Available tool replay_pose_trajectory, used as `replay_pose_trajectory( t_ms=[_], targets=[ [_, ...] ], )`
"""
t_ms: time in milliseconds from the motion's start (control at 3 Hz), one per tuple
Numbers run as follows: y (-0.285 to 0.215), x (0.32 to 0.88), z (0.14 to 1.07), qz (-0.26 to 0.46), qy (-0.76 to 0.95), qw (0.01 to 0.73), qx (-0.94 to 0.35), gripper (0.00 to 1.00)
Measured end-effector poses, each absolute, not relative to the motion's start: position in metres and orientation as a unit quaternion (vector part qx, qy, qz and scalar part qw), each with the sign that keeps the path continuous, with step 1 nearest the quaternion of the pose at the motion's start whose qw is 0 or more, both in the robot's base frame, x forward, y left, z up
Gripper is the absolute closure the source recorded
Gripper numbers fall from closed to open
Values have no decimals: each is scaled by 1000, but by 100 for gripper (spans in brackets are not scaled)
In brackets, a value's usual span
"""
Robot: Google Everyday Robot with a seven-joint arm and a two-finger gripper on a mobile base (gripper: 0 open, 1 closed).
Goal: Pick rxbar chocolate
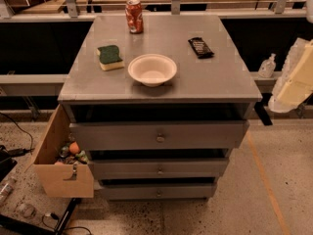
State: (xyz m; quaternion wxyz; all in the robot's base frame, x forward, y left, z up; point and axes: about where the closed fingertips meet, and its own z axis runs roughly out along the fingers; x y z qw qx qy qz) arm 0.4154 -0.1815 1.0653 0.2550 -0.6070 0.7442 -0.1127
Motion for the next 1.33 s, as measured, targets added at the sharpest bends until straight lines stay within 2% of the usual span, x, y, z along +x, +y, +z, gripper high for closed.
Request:
replay_pose_trajectory(
  t_ms=[333, 667, 1333],
  targets=[
    [-177, 412, 1074, -119, 739, 264, -608, 0],
    [-177, 451, 1070, -117, 741, 312, -582, 0],
    [-198, 584, 1023, -46, 786, 426, -446, 0]
  ],
)
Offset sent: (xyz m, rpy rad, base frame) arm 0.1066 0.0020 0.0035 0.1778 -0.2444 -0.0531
